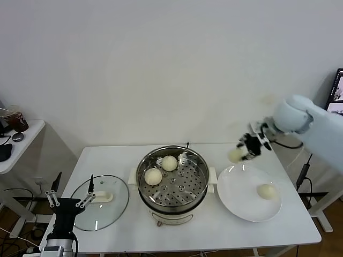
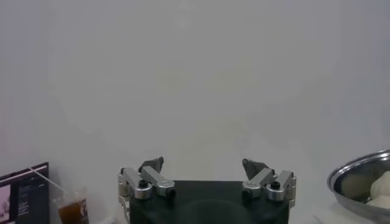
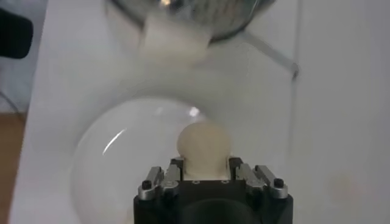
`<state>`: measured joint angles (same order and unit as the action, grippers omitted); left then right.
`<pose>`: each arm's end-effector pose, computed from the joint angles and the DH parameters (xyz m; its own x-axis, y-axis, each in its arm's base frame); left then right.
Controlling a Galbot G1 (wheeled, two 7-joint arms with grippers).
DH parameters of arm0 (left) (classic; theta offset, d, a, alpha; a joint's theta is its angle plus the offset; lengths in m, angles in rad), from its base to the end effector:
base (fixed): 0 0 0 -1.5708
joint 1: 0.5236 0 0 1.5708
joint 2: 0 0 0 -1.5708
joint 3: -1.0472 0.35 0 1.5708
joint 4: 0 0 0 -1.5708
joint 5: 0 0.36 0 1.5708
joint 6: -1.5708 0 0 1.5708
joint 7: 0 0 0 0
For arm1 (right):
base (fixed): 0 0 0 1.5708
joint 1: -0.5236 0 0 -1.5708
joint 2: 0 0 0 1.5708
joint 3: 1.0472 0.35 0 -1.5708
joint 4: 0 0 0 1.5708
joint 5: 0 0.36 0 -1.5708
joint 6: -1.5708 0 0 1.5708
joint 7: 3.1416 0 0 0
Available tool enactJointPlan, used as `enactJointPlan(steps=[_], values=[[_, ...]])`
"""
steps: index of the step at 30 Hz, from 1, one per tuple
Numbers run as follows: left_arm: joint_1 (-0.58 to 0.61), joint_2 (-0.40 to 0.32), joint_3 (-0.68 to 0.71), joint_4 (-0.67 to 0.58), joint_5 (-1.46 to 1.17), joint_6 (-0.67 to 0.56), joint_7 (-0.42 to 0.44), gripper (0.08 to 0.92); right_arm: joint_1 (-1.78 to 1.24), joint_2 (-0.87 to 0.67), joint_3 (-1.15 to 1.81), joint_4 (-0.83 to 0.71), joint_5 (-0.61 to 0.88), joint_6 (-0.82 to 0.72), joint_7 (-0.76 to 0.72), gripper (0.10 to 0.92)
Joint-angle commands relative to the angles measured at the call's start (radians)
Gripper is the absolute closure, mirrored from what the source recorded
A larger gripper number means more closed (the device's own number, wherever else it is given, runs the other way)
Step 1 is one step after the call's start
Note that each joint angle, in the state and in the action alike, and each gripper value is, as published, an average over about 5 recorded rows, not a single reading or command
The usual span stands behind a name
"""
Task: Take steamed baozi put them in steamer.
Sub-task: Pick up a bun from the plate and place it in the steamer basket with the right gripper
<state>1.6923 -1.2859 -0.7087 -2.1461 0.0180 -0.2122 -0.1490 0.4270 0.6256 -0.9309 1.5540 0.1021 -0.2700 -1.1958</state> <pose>0.1577 0.0967 -0.2842 -0.9770 -0.0619 -0.2042 -0.1267 0.9384 0.3216 0.5000 -0.0793 -0.0065 -0.2896 -0.2621 0.9206 -0.8999 -0.2531 -0.3551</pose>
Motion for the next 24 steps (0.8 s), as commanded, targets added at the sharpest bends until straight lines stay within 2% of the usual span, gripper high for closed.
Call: enactJointPlan(steps=[1, 6, 11, 24], values=[[-0.002, 0.001, -0.007, 0.006, -0.003, -0.002, 0.000, 0.177, 0.287, 0.271, -0.213, 0.056, 0.181, 0.075, 0.046, 0.567], [-0.003, -0.001, -0.019, 0.005, -0.006, -0.002, -0.001, 0.177, 0.223, 0.414, -0.277, 0.034, 0.149, 0.186, 0.092, 0.566], [-0.002, 0.002, -0.039, 0.009, -0.013, -0.003, -0.001, 0.177, 0.171, 0.508, -0.348, 0.000, 0.056, 0.345, 0.116, 0.560], [-0.005, -0.006, -0.048, 0.024, -0.014, -0.004, -0.001, 0.177, 0.090, 0.565, -0.403, -0.045, -0.190, 0.626, 0.123, 0.554]])
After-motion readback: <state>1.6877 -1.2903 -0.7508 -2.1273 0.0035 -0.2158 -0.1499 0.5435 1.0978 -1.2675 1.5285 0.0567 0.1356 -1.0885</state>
